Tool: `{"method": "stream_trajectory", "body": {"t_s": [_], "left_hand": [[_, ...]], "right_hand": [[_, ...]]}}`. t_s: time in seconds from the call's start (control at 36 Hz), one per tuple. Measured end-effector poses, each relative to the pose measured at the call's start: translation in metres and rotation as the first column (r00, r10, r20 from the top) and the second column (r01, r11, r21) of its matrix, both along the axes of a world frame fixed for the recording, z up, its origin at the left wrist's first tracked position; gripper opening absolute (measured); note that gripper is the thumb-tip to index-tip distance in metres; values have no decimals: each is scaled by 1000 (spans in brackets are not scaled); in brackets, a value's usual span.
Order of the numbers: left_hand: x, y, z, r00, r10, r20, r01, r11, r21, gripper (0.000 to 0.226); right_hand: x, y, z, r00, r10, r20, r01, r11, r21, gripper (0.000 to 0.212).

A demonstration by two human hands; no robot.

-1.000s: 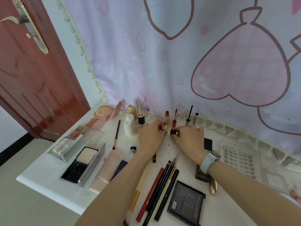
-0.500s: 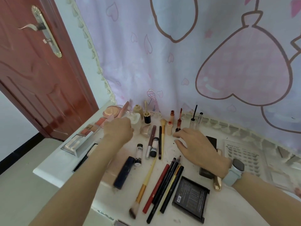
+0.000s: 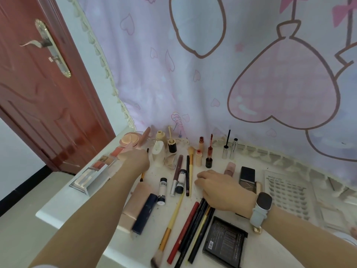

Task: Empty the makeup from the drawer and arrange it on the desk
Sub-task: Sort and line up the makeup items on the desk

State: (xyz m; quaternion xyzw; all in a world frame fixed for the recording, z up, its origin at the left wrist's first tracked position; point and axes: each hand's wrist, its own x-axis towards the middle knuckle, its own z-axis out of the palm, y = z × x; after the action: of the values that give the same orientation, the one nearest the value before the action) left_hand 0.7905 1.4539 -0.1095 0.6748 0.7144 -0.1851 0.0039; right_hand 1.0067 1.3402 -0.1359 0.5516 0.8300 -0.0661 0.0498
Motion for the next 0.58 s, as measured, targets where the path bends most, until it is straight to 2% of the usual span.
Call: {"method": "stream_trajectory", "body": {"t_s": [0.08, 0.17, 0.25, 0.28, 0.31, 0.36, 0.39, 0.5, 0.58], "left_hand": [[5, -1, 2, 1000, 24, 14, -24, 1000, -5, 27], [6, -1, 3, 999, 19, 48, -20, 1000, 5, 10], [5, -1, 5, 995, 8, 99, -14, 998, 69, 13], [4, -3, 8, 994, 9, 111, -18, 996, 88, 5], [3, -4, 10, 992, 16, 127, -30, 994, 108, 16], [1, -8, 15, 990, 10, 142, -26, 993, 113, 54], [-1, -10, 19, 990, 17, 139, -34, 992, 123, 62], [-12, -19, 37, 987, 58, 147, -94, 963, 251, 12], [-21, -30, 48, 948, -95, 305, -52, 896, 442, 15]], "right_hand": [[1, 0, -1, 1000, 4, -21, -4, 1000, 19, 36], [2, 1, -2, 999, 13, -30, -12, 999, 40, 35], [3, 1, -2, 999, 14, -33, -12, 999, 48, 34], [3, 1, -2, 999, 12, -35, -10, 999, 49, 34], [3, 2, -2, 999, 12, -40, -10, 999, 50, 34], [4, 2, -1, 998, 11, -68, -8, 999, 49, 35], [4, 2, -1, 996, 7, -91, -3, 999, 49, 35], [6, 2, 3, 964, -7, -264, 29, 997, 77, 37], [2, 2, 10, 877, -61, -476, 136, 983, 125, 34]]}}
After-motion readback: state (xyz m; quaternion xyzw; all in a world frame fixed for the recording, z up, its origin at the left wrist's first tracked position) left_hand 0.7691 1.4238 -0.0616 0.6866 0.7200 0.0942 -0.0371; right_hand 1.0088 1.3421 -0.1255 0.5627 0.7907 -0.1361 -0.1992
